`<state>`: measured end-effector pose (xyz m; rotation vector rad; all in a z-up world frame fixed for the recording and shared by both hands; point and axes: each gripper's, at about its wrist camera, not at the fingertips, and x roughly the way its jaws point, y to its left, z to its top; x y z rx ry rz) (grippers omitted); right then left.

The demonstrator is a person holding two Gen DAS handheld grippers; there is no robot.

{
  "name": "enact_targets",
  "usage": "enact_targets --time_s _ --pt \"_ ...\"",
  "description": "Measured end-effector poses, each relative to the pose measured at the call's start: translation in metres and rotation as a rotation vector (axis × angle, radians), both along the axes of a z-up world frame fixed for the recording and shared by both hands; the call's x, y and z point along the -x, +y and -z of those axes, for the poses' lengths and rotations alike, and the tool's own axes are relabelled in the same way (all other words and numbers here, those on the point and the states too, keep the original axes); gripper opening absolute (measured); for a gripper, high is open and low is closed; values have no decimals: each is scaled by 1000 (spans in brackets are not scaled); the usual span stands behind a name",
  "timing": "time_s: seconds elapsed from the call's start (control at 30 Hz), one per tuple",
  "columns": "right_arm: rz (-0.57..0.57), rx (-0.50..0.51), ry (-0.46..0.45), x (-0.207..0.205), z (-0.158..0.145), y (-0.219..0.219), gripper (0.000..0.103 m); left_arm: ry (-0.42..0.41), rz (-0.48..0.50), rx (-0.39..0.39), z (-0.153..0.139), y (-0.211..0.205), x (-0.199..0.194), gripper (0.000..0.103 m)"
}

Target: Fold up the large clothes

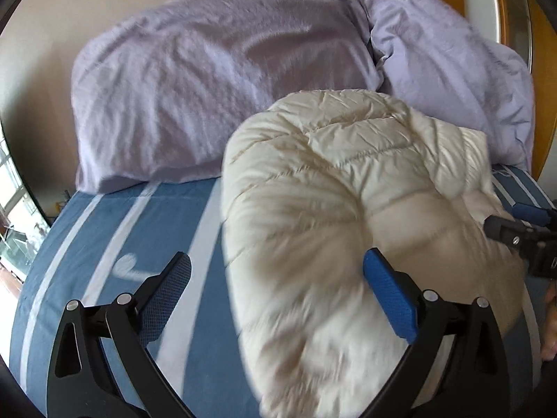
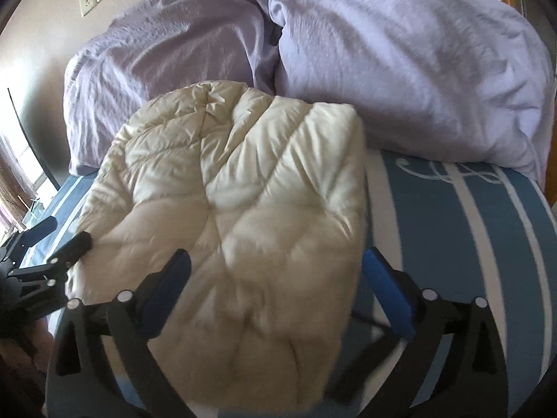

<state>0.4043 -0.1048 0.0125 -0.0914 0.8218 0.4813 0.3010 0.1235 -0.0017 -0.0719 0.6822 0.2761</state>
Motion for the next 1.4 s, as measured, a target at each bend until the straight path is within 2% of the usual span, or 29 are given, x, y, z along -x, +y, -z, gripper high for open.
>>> enact_targets --time_s 0.17,0.37,0.53,0.63,0.8,1.13,1.4 --pt "11 4 -15 45 -14 -20 101 6 -28 43 -2 1 53 101" --pt "2 -63 -24 98 -22 -49 101 -13 -62 95 0 -7 109 102" --pt "9 -22 -49 138 -22 -55 101 -47 -95 84 -7 -23 144 102" --pt "10 1 -58 159 -20 -57 101 -54 -88 76 -10 -31 156 102" --pt "17 -18 -35 178 -17 -67 101 -60 -58 53 -13 -46 172 102" --pt "14 -69 -6 199 -20 -80 101 -44 -16 87 -11 -61 188 102" --pt "-19 -92 -22 210 -28 -76 101 -80 26 100 -22 -69 195 102"
